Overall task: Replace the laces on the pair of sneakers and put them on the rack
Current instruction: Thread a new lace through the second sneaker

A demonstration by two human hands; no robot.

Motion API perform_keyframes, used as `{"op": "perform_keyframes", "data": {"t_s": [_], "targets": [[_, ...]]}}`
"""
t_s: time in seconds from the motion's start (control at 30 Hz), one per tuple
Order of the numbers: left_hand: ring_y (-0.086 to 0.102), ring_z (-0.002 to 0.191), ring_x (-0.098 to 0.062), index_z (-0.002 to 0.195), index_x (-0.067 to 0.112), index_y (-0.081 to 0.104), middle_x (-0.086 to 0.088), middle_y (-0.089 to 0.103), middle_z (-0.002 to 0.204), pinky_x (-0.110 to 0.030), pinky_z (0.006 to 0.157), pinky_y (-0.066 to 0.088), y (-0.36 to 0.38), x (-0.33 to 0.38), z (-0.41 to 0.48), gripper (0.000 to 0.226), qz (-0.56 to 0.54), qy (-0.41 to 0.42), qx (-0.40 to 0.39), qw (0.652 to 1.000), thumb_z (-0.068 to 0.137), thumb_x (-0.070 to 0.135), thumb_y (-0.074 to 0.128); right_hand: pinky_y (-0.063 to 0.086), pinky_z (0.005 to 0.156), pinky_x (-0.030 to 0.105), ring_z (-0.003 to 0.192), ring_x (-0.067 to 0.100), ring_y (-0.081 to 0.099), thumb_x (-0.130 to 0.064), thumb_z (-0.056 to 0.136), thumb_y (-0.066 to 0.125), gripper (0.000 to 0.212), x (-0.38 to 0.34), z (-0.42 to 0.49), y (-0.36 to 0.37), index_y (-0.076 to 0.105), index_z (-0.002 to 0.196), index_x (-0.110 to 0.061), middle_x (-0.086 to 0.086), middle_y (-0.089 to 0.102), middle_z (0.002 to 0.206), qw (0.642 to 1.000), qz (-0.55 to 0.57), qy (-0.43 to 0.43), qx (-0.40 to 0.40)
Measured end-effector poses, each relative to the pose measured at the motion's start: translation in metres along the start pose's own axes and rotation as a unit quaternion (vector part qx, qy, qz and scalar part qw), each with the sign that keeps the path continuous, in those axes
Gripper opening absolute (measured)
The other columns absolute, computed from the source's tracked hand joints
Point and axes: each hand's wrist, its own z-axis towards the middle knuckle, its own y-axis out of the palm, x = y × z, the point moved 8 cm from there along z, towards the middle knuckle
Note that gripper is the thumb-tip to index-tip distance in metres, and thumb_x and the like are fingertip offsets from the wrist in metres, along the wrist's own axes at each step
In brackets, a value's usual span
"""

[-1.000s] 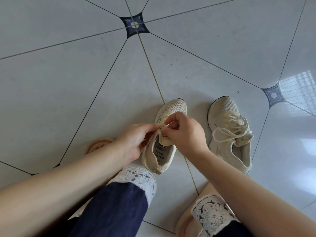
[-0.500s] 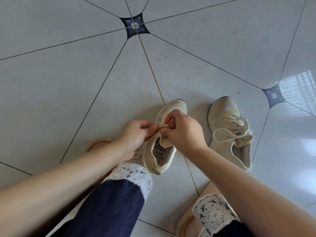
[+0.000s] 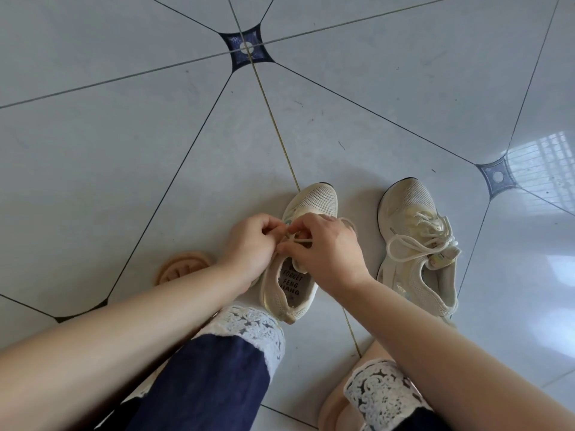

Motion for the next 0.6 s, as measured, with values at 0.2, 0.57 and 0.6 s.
{"op": "perform_keyframes", "data": {"t_s": [0.2, 0.57, 0.6], "targets": [[0.064, 0.062, -0.015, 0.071, 0.014, 0.050, -0.003, 0.058, 0.074, -0.037, 0.075, 0.052, -0.030, -0.009, 0.012, 0.028, -0.231, -0.103, 0.112, 0.961, 0.097, 0.009, 0.040, 0.029, 0.085, 0.029, 0.097, 0.017, 0.043, -0.046, 0.078, 0.063, 0.022, 0.006, -0.001, -0.001, 0.064, 0.094, -0.031, -0.011, 0.048, 0.091, 0.998, -0.058, 0.017, 0.029], [0.035, 0.034, 0.001, 0.071, 0.016, 0.046, -0.002, 0.050, 0.069, -0.016, 0.040, 0.031, -0.076, 0.035, 0.029, 0.028, -0.102, 0.046, 0.056, 0.992, 0.092, -0.002, 0.040, 0.027, 0.096, 0.029, 0.110, 0.017, 0.033, -0.048, 0.073, 0.067, 0.034, 0.017, -0.007, -0.002, 0.063, 0.101, -0.029, -0.006, 0.049, 0.116, 0.997, -0.059, 0.015, 0.053], [0.041, 0.040, 0.003, 0.074, 0.017, 0.050, 0.001, 0.055, 0.071, -0.016, 0.045, 0.034, -0.053, 0.039, 0.021, 0.022, -0.008, 0.083, -0.003, 0.997, 0.092, 0.004, 0.047, 0.026, 0.095, 0.029, 0.110, 0.017, 0.032, -0.048, 0.073, 0.067, 0.034, 0.017, -0.008, -0.002, 0.063, 0.101, -0.029, -0.005, 0.049, 0.116, 0.997, -0.059, 0.014, 0.053]]}}
